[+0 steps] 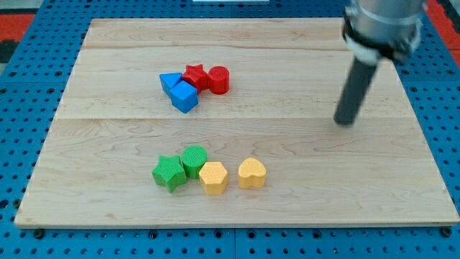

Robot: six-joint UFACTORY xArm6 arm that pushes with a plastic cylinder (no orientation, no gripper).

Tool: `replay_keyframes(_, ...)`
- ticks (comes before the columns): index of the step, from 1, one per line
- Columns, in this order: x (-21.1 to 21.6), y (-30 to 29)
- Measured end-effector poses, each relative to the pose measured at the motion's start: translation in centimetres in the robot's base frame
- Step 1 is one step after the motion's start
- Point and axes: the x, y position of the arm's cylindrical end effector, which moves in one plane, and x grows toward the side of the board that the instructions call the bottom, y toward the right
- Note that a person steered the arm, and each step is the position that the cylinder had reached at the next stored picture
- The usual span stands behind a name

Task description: Move the heart towards the center

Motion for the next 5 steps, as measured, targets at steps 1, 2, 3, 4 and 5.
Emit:
replay_keyframes(1,7.4,-6.0)
replay_keyframes(2,9.6,-8.5)
replay_keyframes(3,8.7,-10.7)
replay_keyframes(4,8.0,-13.0)
replay_keyframes(5,9.4,-14.5)
